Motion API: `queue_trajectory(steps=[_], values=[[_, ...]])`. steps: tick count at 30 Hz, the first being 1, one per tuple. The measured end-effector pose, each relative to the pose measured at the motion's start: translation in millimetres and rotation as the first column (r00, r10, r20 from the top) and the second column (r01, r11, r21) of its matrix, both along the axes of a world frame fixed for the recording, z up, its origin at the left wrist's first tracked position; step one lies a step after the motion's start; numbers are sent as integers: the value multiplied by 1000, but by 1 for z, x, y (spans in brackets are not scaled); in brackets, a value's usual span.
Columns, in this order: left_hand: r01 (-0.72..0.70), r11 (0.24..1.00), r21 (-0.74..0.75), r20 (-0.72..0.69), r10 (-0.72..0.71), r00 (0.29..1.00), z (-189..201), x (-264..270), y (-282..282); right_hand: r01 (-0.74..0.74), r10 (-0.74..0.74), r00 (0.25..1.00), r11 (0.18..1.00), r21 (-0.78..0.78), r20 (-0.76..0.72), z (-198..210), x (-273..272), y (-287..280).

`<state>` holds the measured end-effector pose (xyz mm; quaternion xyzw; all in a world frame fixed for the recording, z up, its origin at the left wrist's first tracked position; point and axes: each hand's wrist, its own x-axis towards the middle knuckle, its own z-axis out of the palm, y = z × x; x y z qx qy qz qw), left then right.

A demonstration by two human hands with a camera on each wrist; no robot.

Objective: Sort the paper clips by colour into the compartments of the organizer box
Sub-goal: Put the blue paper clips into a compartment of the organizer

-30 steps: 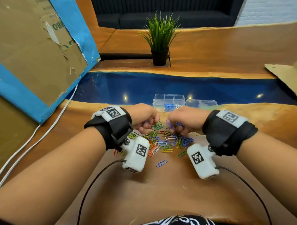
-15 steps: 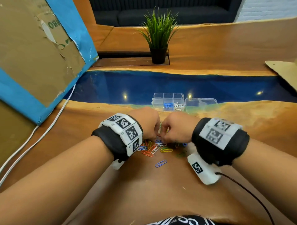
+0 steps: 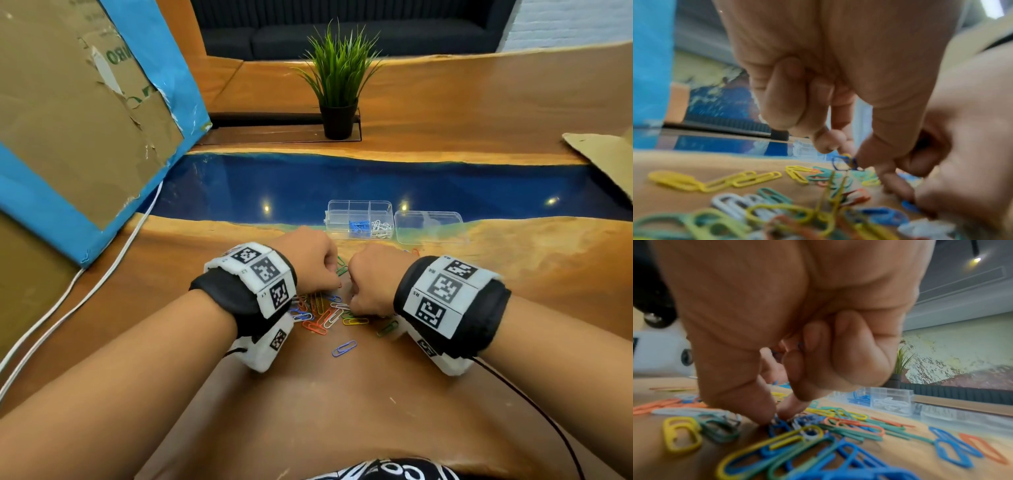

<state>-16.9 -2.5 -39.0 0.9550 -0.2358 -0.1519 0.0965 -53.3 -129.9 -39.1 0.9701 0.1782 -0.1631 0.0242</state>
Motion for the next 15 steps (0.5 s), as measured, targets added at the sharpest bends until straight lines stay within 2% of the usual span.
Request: queue_trajectory(steps=[3,6,8,9,10,12,13,15], values=[[-143,981,-134,-94,131,987,5,3,0,-3,3,1000,1000,12,-24,-2,1,0],[-323,906,-275,-262,253,931,9,8,-1,45,-40,995,998,53,-90,-1,3,-1],[-447,823,-350,-420,288,860,9,13,-3,159,-132,974,977,141,-185,3,9,-4],[-505,776,-378,-489,296,820,8,16,-4,265,-200,942,936,231,-270,5,14,-6],[-558,730,-395,-548,300,781,8,19,-5,397,-262,887,853,339,-381,8,19,-8],[-619,675,-401,-622,295,725,9,24,-6,603,-320,778,619,503,-541,13,30,-14],[-628,669,-397,-641,288,712,10,27,-7,651,-338,751,519,554,-567,17,35,-18],[-632,666,-396,-654,279,703,9,33,-8,689,-369,724,385,613,-582,23,45,-23]])
